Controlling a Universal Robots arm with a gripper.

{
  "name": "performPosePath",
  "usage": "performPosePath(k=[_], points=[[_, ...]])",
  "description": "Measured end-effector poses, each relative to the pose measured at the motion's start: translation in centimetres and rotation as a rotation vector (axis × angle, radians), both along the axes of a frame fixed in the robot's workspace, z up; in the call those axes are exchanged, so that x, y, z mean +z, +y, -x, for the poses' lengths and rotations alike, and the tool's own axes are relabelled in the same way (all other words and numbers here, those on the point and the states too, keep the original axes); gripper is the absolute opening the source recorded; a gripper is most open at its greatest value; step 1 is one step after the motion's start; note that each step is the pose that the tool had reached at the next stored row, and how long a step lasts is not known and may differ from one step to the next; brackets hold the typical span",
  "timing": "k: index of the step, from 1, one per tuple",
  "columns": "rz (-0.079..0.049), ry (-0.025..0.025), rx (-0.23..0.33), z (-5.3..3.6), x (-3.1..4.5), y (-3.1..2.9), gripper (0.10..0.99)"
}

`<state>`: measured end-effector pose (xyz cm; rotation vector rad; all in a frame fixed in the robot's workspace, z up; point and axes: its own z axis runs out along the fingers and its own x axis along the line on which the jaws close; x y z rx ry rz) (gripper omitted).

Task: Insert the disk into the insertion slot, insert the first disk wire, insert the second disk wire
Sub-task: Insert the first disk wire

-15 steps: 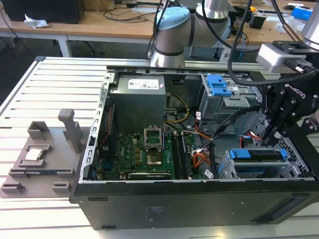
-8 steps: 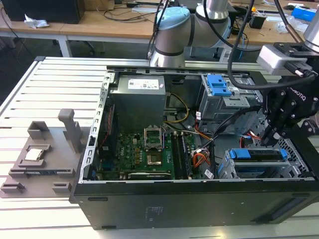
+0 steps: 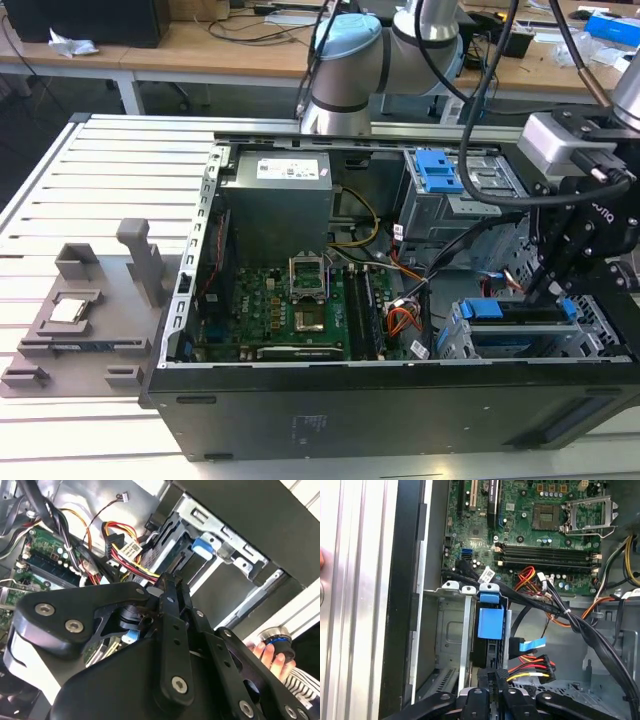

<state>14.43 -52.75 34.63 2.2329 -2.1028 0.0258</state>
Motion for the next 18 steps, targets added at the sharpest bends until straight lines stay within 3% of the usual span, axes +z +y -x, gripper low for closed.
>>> performPosePath(k=[5, 8, 18], points=[[0.000, 0.0000, -0.035, -0.45, -0.29, 0.07, 0.169], [0.000, 0.0000, -0.034, -0.67, -0.33, 0.44, 0.169], [0.000, 0.0000, -0.034, -0.92, -0.56, 0.25, 0.169]])
